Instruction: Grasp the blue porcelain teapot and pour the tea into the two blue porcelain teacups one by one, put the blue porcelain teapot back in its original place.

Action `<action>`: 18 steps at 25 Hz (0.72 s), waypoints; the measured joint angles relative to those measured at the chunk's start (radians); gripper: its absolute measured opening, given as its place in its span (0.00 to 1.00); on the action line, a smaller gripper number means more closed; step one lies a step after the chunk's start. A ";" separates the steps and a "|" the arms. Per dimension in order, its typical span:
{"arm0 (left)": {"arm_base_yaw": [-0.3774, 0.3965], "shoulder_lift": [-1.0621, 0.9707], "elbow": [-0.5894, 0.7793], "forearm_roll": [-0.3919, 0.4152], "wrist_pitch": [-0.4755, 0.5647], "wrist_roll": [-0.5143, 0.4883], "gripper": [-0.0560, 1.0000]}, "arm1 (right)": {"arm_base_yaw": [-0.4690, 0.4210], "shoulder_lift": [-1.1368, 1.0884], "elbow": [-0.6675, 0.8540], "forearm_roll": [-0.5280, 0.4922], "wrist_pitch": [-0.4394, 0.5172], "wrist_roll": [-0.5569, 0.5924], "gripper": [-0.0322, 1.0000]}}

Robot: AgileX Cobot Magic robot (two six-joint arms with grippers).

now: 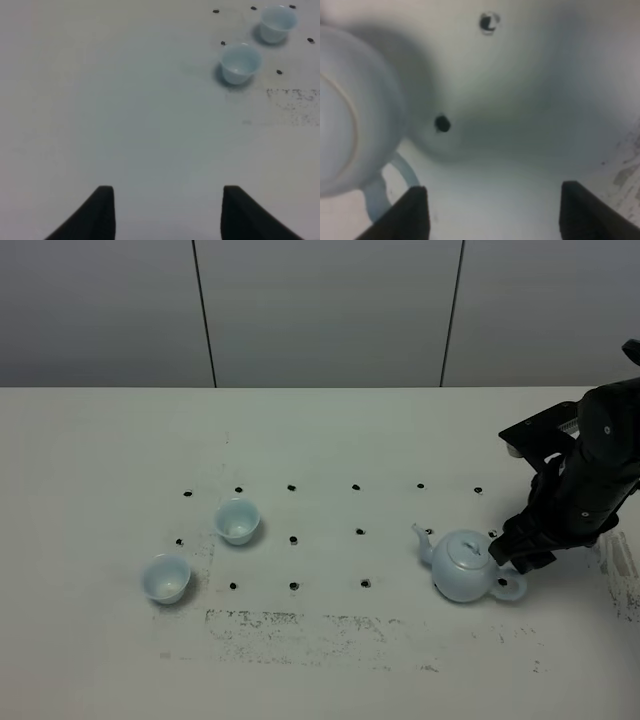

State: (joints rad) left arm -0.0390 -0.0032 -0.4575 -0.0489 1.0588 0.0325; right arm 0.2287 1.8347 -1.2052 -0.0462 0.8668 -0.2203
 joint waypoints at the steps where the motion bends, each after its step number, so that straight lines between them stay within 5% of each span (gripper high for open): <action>1: 0.000 0.000 0.000 0.000 0.000 0.000 0.48 | 0.000 0.000 0.000 0.022 0.007 -0.022 0.55; 9: 0.000 0.000 0.000 0.000 0.000 0.000 0.48 | 0.000 0.000 0.000 0.129 0.061 -0.078 0.55; 15: 0.000 0.000 0.000 0.000 0.000 0.000 0.48 | 0.024 -0.064 0.000 -0.019 0.062 0.080 0.55; 18: 0.000 0.000 0.000 0.000 0.000 0.000 0.48 | 0.082 -0.112 0.002 -0.012 0.069 0.132 0.55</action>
State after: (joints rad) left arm -0.0390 -0.0032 -0.4575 -0.0489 1.0588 0.0325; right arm 0.3112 1.7225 -1.2035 -0.0585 0.9353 -0.0883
